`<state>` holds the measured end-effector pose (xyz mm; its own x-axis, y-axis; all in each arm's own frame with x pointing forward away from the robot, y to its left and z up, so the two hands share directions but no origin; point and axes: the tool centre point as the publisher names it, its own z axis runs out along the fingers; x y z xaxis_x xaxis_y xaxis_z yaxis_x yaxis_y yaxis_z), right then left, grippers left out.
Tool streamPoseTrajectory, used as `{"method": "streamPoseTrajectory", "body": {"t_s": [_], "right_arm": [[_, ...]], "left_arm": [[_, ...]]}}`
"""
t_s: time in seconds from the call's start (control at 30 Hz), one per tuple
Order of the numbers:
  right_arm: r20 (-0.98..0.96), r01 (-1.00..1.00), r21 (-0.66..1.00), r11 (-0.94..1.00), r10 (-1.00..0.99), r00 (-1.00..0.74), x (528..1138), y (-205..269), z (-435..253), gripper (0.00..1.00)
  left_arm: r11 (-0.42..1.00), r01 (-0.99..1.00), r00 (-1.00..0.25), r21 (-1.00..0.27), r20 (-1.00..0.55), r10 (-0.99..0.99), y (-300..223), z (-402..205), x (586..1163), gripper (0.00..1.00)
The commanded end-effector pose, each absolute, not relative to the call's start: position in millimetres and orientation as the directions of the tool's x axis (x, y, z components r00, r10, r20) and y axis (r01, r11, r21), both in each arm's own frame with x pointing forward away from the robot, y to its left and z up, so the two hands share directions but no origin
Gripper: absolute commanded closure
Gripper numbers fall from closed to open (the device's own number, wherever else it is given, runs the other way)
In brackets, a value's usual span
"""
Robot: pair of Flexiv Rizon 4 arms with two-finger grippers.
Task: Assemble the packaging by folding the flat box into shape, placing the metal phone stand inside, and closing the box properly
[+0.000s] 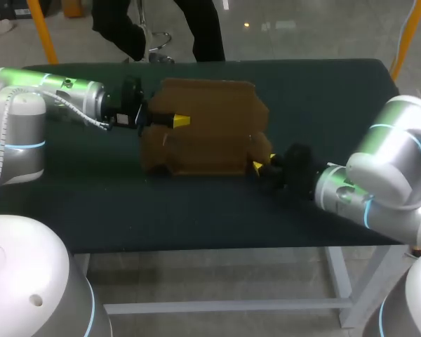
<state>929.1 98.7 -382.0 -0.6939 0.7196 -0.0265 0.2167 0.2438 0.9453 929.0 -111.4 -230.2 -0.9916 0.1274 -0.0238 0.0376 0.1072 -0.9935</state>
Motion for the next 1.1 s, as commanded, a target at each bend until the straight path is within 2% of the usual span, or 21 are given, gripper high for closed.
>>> {"method": "streamPoseTrajectory", "body": {"t_s": [0.03,0.83,0.9,1.03,1.1], "right_arm": [[-0.061,0.215,0.944,0.249,0.774,-0.630,923,110,-383,0.56],[-0.067,0.203,0.944,0.260,0.752,-0.656,913,141,-381,0.52],[-0.067,0.201,0.944,0.261,0.749,-0.659,913,143,-380,0.51],[-0.066,0.200,0.944,0.261,0.746,-0.662,911,144,-380,0.38],[-0.064,0.202,0.944,0.260,0.746,-0.662,908,143,-380,0.36]], "left_arm": [[0.107,0.037,-0.991,-0.994,-0.023,0.132,-112,-233,930,1.00],[0.107,0.037,-0.991,-0.994,-0.023,0.132,-112,-233,930,1.00],[0.107,0.037,-0.991,-0.994,-0.023,0.132,-112,-233,930,1.00],[0.107,0.037,-0.991,-0.994,-0.023,0.132,-112,-233,930,1.00],[0.107,0.037,-0.991,-0.994,-0.023,0.132,-112,-233,930,1.00]]}}
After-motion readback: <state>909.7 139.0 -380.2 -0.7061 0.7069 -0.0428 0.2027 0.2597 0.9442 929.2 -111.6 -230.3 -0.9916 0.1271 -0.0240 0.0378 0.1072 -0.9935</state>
